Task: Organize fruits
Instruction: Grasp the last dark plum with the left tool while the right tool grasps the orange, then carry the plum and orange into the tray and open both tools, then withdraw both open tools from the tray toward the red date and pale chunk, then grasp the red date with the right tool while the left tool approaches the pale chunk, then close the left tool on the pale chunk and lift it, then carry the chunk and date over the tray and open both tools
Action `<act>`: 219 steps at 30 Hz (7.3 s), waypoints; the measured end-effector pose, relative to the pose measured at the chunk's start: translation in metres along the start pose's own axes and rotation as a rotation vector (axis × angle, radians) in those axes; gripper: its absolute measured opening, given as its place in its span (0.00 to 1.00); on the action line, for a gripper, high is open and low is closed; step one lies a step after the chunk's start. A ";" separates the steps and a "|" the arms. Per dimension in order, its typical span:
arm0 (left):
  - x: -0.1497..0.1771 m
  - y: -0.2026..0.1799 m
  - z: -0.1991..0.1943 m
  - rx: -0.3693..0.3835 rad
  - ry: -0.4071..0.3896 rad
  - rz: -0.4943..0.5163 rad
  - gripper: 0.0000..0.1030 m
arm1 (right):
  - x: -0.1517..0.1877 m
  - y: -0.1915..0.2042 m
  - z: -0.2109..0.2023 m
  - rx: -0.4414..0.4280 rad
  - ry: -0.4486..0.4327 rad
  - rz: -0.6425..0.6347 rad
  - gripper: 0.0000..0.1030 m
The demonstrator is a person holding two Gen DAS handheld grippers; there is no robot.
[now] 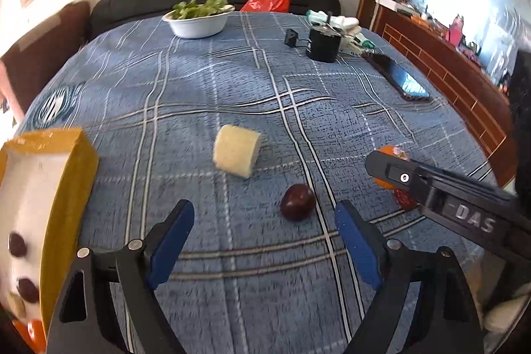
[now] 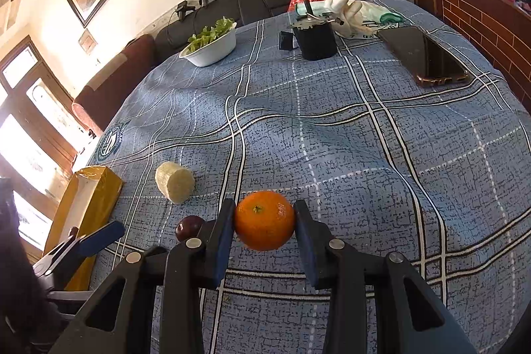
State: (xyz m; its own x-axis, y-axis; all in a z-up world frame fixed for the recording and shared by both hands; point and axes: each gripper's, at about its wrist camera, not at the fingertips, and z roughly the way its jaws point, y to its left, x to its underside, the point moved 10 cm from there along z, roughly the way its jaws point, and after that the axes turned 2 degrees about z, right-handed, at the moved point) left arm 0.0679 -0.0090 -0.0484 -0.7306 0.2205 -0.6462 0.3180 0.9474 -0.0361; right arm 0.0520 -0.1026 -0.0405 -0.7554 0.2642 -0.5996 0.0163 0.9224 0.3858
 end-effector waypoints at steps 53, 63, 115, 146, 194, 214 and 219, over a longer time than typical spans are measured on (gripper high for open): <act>0.165 0.300 -0.232 -0.343 -0.159 -0.666 0.80 | 0.199 0.331 0.011 -0.289 0.221 -0.658 0.39; 0.144 0.262 -0.240 -0.382 -0.169 -0.536 0.82 | 0.175 0.324 -0.018 -0.257 0.113 -0.631 0.63; -0.026 0.048 0.008 -0.077 0.056 -0.093 0.81 | 0.027 -0.035 -0.012 0.180 -0.001 -0.055 0.21; 0.010 0.079 -0.083 -0.057 -0.069 -0.225 0.28 | 0.023 -0.017 -0.020 -0.025 -0.028 0.009 0.22; 0.074 0.277 -0.150 -0.224 -0.043 -0.454 0.29 | 0.043 0.167 -0.025 -0.353 0.120 -0.113 0.23; 0.086 0.310 -0.131 -0.287 -0.012 -0.476 0.49 | 0.123 0.317 0.084 -0.186 0.232 -0.512 0.24; 0.082 0.297 -0.162 -0.333 -0.082 -0.457 0.60 | 0.122 0.317 0.062 -0.213 0.195 -0.508 0.39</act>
State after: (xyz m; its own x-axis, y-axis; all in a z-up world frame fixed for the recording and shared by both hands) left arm 0.0041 0.3284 0.0114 -0.6957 -0.2354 -0.6787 -0.2370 0.9671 -0.0925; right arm 0.0055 0.2397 -0.0346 -0.7411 -0.2715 -0.6141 -0.4962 0.8376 0.2285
